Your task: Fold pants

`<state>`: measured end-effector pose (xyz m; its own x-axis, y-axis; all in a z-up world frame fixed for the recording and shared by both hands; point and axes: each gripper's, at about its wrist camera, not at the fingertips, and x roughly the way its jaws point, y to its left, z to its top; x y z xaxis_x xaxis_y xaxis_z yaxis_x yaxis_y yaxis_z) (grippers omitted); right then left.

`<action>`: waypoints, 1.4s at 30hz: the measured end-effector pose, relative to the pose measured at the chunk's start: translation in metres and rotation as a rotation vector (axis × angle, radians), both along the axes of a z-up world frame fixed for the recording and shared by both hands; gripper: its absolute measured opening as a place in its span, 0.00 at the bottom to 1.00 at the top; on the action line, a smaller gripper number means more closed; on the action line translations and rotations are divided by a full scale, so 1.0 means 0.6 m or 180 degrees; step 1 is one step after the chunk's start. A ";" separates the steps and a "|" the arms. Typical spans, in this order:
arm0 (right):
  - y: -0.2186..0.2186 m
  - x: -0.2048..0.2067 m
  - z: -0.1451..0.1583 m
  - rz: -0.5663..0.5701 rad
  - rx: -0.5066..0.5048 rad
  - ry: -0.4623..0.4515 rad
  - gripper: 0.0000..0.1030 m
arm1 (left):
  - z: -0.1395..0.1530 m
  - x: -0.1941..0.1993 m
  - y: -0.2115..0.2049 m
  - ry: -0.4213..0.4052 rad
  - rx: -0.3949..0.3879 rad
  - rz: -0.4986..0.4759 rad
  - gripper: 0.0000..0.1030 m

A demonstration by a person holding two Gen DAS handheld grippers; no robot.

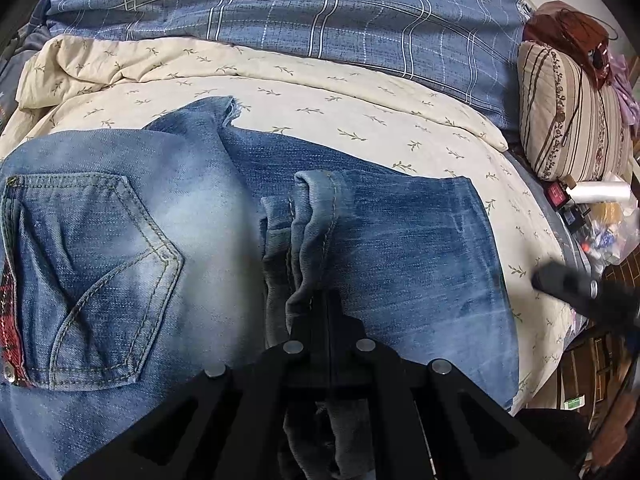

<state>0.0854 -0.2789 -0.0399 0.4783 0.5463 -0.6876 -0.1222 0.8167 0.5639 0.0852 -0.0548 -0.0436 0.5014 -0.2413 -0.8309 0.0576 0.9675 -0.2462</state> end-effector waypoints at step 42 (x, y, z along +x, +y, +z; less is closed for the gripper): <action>0.109 -0.101 0.068 0.0250 -0.0692 -0.1255 0.33 | 0.134 -0.157 0.254 -0.0855 0.0595 0.1184 0.67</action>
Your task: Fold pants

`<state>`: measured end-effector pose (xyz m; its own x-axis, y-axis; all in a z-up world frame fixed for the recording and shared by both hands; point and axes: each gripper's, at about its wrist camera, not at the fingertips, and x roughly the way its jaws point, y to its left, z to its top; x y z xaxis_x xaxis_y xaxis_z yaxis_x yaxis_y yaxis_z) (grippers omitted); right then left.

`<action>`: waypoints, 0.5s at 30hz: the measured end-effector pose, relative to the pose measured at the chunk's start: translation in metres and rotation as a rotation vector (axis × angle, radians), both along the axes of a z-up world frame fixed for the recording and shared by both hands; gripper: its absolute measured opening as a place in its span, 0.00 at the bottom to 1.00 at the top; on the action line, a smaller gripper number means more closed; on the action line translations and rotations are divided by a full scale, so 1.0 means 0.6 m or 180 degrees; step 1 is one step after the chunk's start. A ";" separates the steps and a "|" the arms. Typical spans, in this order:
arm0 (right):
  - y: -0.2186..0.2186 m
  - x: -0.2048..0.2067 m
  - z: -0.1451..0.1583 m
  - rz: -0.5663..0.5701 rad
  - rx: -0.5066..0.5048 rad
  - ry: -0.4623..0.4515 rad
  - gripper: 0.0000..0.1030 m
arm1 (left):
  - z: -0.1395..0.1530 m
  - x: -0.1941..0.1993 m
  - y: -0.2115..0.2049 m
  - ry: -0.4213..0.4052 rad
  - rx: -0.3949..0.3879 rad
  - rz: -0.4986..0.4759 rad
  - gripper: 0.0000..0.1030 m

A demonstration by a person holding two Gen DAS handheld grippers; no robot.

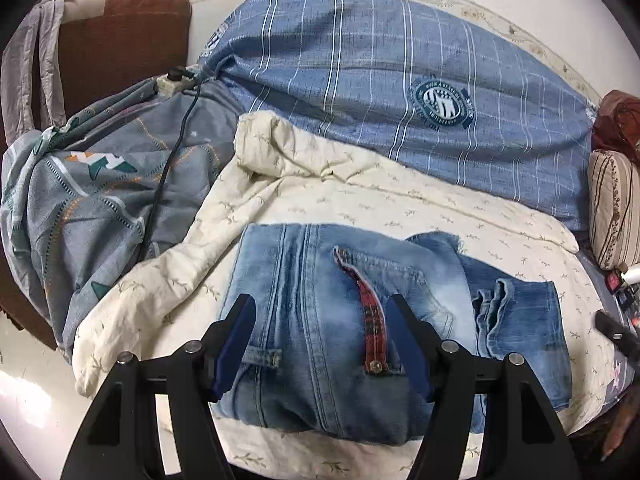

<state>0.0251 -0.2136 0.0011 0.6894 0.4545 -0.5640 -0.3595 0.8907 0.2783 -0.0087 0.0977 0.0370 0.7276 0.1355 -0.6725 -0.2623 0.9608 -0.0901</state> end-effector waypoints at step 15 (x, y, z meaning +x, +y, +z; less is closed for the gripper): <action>0.003 -0.060 0.083 0.0513 0.0982 -0.0158 0.66 | -0.016 0.001 -0.067 -0.0122 -0.1419 -0.0642 0.66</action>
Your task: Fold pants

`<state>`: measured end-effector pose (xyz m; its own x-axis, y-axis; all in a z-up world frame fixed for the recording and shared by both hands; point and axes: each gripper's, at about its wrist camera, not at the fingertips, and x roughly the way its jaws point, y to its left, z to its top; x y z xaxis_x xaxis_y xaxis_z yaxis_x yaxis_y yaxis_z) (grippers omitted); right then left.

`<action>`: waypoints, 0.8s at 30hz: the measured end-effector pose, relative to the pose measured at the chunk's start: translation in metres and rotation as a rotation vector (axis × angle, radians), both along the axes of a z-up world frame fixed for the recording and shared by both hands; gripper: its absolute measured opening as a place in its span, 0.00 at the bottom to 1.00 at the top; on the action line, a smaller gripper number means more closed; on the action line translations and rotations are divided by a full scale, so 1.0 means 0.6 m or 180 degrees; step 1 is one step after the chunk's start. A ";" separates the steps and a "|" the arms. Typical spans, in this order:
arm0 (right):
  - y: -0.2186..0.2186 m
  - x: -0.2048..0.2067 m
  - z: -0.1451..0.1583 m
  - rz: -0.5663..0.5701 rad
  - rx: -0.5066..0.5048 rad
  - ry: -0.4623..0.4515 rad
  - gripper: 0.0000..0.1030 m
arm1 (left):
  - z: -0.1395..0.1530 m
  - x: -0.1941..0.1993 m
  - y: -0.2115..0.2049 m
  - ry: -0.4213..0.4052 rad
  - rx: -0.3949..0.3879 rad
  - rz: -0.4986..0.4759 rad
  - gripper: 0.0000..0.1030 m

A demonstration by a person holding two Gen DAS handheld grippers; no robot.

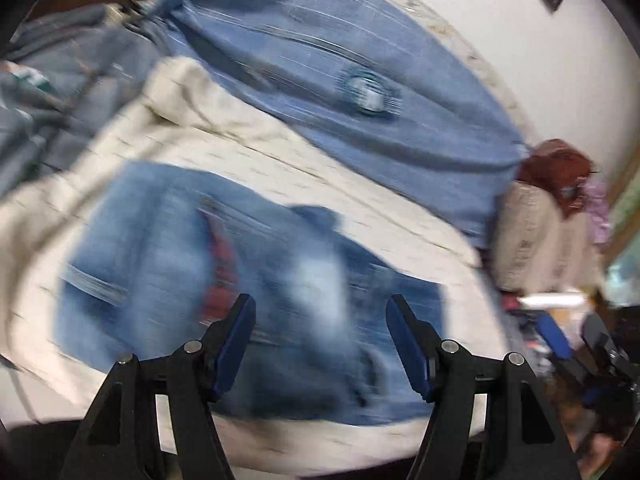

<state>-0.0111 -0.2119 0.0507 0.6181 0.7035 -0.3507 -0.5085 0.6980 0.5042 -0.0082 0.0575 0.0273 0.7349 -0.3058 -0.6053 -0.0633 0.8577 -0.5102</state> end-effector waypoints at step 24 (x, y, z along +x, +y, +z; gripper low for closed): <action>0.092 -0.113 0.066 0.0227 -0.0120 -0.0783 0.88 | 0.005 -0.022 -0.082 0.0154 -0.1687 -0.0775 0.71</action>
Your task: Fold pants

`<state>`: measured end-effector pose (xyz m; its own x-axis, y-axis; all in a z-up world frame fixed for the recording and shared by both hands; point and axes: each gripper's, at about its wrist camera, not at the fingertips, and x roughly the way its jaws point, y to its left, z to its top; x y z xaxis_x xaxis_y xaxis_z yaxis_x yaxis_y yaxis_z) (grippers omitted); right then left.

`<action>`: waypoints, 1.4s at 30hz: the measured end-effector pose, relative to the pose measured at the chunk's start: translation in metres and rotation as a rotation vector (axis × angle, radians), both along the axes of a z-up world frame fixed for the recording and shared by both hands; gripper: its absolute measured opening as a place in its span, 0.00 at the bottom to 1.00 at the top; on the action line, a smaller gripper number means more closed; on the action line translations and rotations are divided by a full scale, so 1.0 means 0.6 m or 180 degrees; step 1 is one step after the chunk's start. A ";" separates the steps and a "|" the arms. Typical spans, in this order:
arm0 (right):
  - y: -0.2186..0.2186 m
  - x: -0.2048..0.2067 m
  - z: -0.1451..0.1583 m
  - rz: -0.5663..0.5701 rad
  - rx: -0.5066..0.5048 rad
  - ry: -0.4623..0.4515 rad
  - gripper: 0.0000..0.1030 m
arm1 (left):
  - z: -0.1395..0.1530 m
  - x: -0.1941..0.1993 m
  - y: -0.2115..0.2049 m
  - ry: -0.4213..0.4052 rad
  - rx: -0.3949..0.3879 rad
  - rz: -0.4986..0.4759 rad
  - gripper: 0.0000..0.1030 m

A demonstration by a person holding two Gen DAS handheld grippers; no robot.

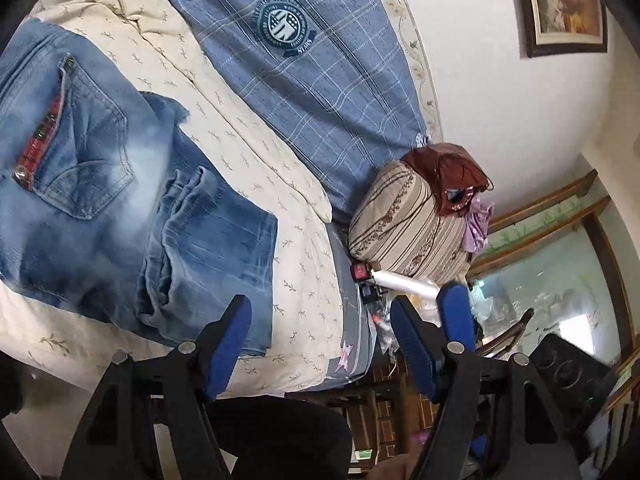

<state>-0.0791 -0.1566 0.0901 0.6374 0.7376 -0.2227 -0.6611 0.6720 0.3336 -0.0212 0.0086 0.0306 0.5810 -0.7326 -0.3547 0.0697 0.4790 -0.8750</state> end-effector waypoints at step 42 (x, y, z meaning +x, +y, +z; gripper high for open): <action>-0.046 -0.065 0.008 -0.0157 0.0110 -0.0923 1.00 | 0.099 -0.011 0.075 -0.0106 0.0072 0.0711 0.77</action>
<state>-0.1183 -0.1844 0.0949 0.7061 0.7081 -0.0014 -0.6990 0.6973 0.1588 -0.0279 0.0533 0.0898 0.7396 -0.5764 -0.3475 -0.0116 0.5053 -0.8628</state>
